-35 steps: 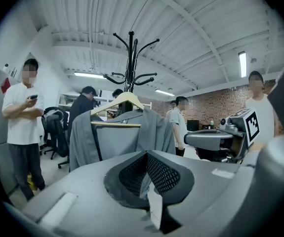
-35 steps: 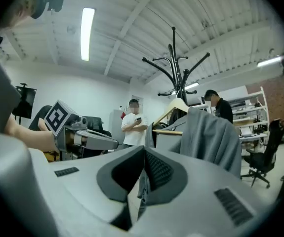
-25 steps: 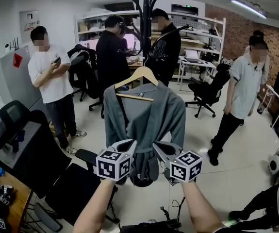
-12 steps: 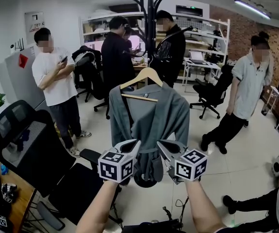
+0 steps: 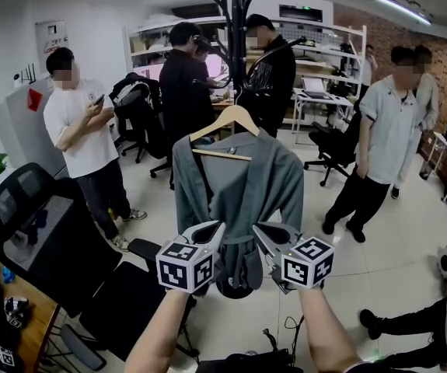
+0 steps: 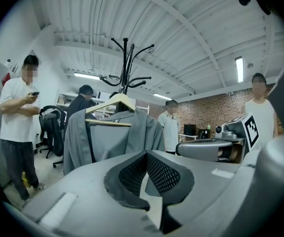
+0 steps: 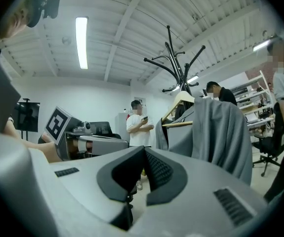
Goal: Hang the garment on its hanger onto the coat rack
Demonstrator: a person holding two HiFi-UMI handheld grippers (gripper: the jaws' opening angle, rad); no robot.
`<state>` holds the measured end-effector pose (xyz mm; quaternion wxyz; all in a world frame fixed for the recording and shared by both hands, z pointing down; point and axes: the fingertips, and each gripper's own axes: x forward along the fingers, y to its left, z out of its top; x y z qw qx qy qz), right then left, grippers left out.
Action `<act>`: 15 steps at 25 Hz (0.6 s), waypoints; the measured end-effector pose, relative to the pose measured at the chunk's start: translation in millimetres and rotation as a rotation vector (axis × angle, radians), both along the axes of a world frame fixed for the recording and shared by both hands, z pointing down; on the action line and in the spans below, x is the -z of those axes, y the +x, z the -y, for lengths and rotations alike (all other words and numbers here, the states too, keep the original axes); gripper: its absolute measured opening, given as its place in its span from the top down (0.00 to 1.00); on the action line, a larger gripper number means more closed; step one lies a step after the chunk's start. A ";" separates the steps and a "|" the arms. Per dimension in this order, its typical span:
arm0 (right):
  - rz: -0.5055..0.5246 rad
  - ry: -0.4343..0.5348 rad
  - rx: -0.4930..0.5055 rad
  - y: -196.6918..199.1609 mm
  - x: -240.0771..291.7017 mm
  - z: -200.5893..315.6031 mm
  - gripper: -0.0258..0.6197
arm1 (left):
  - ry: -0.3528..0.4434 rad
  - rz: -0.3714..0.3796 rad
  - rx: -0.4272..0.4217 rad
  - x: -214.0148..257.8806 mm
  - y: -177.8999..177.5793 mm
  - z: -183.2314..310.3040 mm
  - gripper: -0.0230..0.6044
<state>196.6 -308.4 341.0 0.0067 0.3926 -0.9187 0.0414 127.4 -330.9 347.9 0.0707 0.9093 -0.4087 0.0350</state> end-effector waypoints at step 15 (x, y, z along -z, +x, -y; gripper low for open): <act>-0.018 0.003 0.014 3.2 -1.2 7.7 0.96 | 0.000 0.006 0.012 -0.2 3.6 6.4 0.96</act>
